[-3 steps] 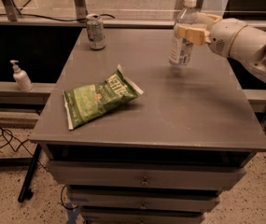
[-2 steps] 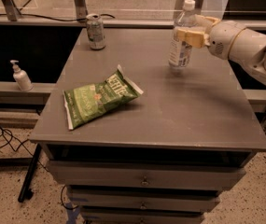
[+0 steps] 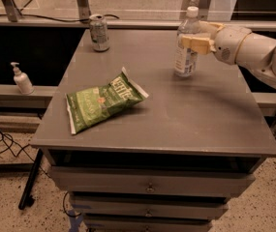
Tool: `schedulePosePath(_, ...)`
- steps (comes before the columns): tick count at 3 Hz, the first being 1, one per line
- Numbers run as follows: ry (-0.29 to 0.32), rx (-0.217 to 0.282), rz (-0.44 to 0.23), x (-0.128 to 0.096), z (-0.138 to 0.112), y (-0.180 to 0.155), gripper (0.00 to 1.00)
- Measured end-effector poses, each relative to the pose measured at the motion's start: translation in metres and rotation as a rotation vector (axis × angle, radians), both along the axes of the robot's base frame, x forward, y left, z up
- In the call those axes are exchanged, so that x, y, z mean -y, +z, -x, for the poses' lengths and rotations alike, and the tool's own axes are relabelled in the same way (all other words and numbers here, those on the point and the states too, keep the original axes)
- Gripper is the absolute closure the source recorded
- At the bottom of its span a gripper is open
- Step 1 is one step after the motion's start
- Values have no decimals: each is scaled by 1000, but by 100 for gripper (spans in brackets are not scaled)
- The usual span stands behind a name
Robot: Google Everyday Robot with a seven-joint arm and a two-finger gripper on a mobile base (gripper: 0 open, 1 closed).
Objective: Place blue plastic bottle upright
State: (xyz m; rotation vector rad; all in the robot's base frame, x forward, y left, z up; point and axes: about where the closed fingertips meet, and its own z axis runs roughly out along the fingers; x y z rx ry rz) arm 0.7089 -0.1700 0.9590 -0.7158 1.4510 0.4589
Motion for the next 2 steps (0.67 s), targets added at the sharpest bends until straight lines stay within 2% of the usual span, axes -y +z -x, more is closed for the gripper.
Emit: schedulePosePath(2, 3, -37, 5, -3, 2, -9, 36)
